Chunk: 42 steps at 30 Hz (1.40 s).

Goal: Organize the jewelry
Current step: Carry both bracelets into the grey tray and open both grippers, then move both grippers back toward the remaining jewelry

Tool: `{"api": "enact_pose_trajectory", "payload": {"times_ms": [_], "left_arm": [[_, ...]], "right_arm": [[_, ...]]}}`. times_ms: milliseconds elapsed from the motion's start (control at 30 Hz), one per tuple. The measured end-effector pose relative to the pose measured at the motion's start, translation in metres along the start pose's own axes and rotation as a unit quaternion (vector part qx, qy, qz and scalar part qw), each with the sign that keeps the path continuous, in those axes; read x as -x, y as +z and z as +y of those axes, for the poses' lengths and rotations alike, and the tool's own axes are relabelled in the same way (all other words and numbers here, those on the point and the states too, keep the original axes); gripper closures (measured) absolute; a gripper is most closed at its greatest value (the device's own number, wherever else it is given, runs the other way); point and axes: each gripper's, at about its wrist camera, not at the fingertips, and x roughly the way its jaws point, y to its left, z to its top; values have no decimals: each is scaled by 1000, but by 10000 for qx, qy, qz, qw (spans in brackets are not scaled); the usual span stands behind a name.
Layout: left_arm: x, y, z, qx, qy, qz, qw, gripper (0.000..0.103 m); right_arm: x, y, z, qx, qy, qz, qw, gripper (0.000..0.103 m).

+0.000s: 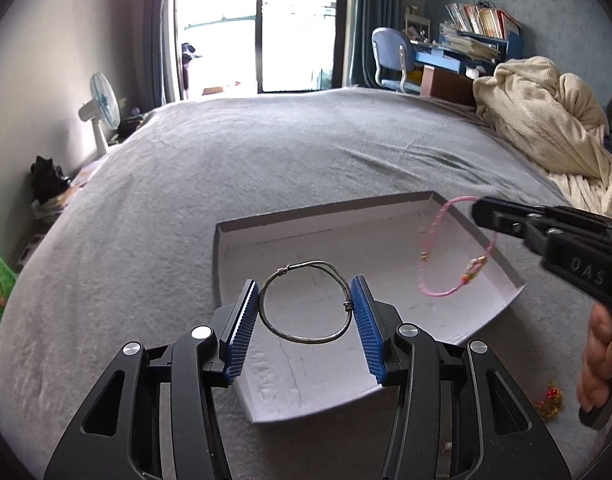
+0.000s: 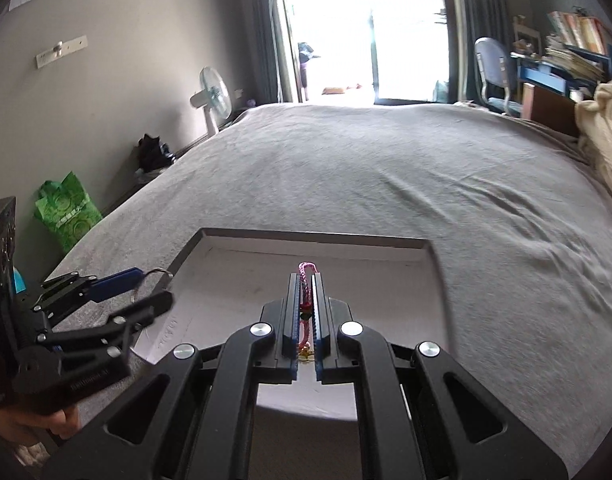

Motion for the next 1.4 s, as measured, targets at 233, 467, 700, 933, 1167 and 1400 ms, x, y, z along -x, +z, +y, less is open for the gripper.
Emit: {"api": "enact_pose_trajectory", "payload": {"times_ms": [233,467,700,933,1167,1400], "left_arm": [[-30,-8,-8,-178,-122,274,9994,54],[-46,-17,-7,-251,-118,484,9984,54],[-52,-23,-5,-238,-153,626,9976,54],[-43,-24,-5,-300,-116,508,9982,36],[-30,-28,3,-220,-101,433,9988,31],[-10,-37,2,-262,-136,271,9992,22]], "right_arm": [[-42,-20,-9,-15,-184,486,9986,98],[-53,-39,-32,-60,-411,755,9963,98],[-53,-49,-38,76,-490,816,9954,97],[-44,-53,-43,2,-509,671,9964,64],[-24,-58,-53,-109,-543,487,9973,53],[-3,-65,-60,-257,-507,333,9978,44]]}}
